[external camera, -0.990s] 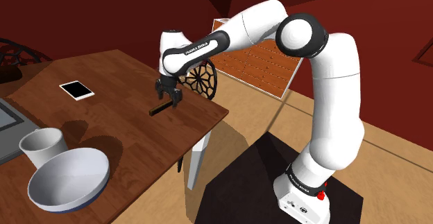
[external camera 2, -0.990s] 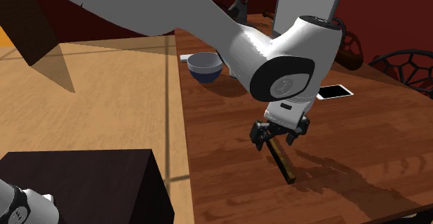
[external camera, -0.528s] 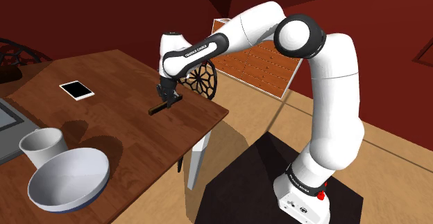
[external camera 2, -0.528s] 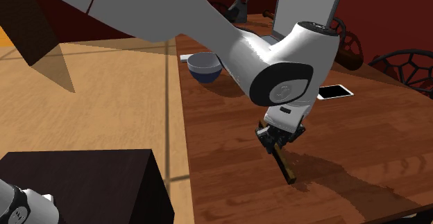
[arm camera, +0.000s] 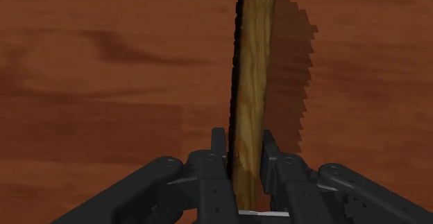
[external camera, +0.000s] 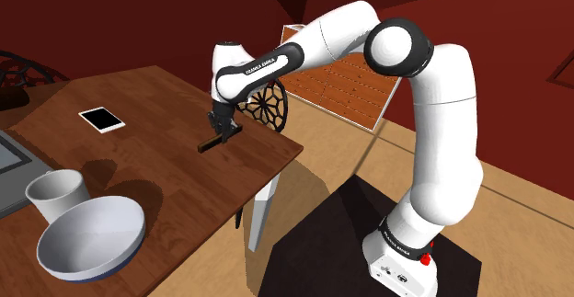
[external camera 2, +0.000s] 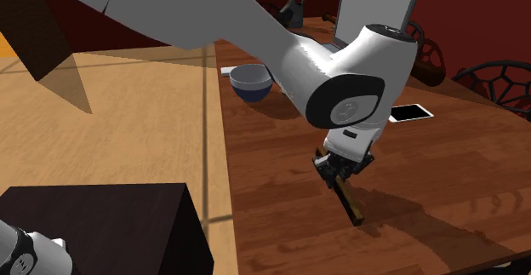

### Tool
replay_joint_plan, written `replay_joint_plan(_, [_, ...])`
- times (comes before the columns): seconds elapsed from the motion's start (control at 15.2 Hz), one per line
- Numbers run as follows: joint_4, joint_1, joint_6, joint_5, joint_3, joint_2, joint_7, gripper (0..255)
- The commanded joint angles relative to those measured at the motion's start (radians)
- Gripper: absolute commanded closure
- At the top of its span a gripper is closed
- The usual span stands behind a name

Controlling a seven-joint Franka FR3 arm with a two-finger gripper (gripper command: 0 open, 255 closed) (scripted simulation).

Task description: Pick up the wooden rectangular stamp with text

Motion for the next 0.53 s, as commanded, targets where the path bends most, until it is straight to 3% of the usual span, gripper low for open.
replay_joint_plan(0.0, [0.001, -0.002, -0.016, 0.005, 0.003, -0.013, -0.002, 255])
replay_joint_plan(0.46, [0.021, -0.010, -0.086, 0.024, 0.016, -0.065, -0.011, 255])
